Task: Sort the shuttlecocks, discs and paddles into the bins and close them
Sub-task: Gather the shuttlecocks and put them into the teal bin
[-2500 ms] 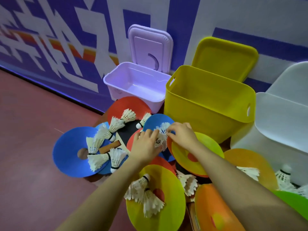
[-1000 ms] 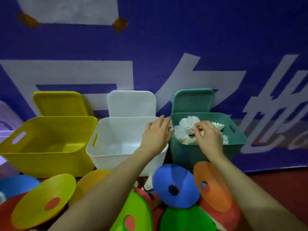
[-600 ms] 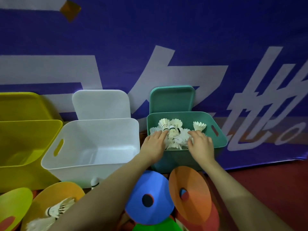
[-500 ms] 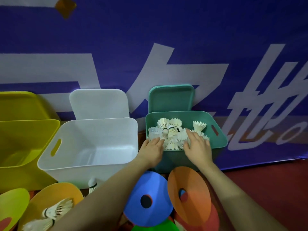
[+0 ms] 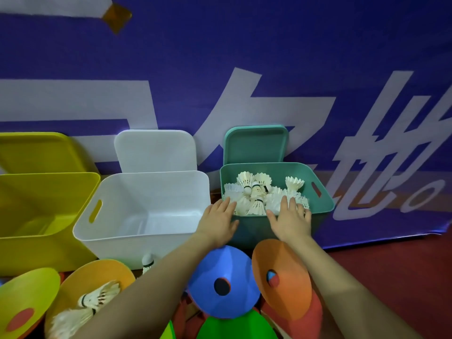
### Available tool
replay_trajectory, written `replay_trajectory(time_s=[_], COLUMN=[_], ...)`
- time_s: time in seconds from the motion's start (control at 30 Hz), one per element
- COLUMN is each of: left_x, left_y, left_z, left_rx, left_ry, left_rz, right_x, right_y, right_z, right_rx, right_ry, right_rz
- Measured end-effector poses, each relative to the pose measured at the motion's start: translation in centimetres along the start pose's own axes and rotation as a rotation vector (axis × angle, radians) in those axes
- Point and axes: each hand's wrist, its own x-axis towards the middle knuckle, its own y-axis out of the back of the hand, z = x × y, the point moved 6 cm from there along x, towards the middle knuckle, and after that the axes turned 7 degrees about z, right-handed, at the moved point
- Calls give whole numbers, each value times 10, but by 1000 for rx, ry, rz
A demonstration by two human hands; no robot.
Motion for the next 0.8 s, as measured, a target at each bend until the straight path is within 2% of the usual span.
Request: replay_trajectory(time_s=[0.17, 0.43, 0.63, 0.8], left_x=[-35, -116, -181, -237], left_y=[50, 105, 131, 155], left_z=[-28, -111, -186, -250], left_rx=[-66, -27, -39, -27], left_ry=[9, 19, -15, 49], left_rz=[151, 249, 242, 273], right_x=[-40, -120, -184, -232], right_y=[26, 42, 39, 44], right_z=[-38, -150, -242, -311], right_rx=[85, 276, 312, 405], right_ry=[74, 277, 295, 344], right_rz=[182, 182, 158, 150])
